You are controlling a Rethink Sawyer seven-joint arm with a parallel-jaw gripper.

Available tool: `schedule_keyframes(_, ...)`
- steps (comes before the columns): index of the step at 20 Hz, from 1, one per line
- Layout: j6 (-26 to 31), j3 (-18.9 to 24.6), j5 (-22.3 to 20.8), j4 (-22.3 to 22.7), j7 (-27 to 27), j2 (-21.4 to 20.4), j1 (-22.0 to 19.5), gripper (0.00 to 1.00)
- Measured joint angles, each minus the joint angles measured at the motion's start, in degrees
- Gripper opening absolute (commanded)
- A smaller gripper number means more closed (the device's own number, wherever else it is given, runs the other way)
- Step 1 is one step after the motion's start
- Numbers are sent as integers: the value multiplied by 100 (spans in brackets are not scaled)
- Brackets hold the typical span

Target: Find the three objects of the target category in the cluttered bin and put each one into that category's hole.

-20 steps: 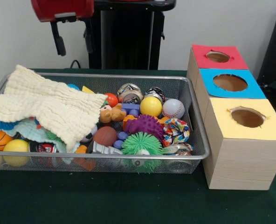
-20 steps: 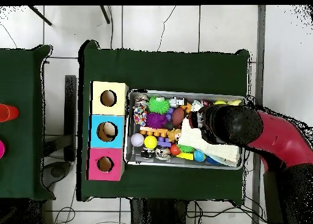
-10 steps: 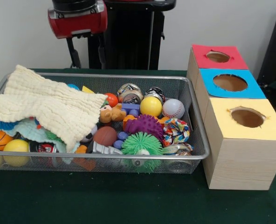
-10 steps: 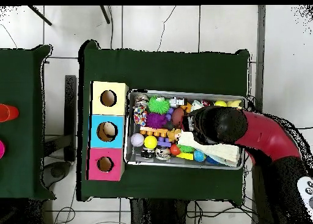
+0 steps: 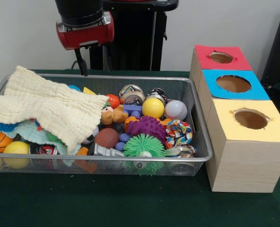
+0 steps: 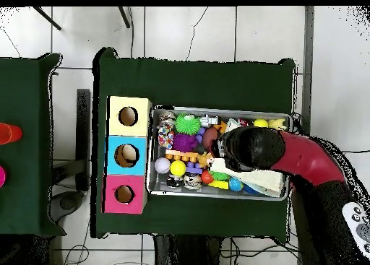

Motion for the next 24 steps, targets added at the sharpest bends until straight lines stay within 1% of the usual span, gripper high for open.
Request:
schedule_keyframes(4, 0, 0, -42, -70, 0, 114, -12, 100)
schedule_keyframes(11, 62, 0, -146, -382, 0, 335, -99, 100)
schedule_keyframes(19, 454, 0, -215, -865, 0, 530, -271, 100)
schedule_keyframes(24, 578, -1, -233, -1073, 0, 602, -333, 100)
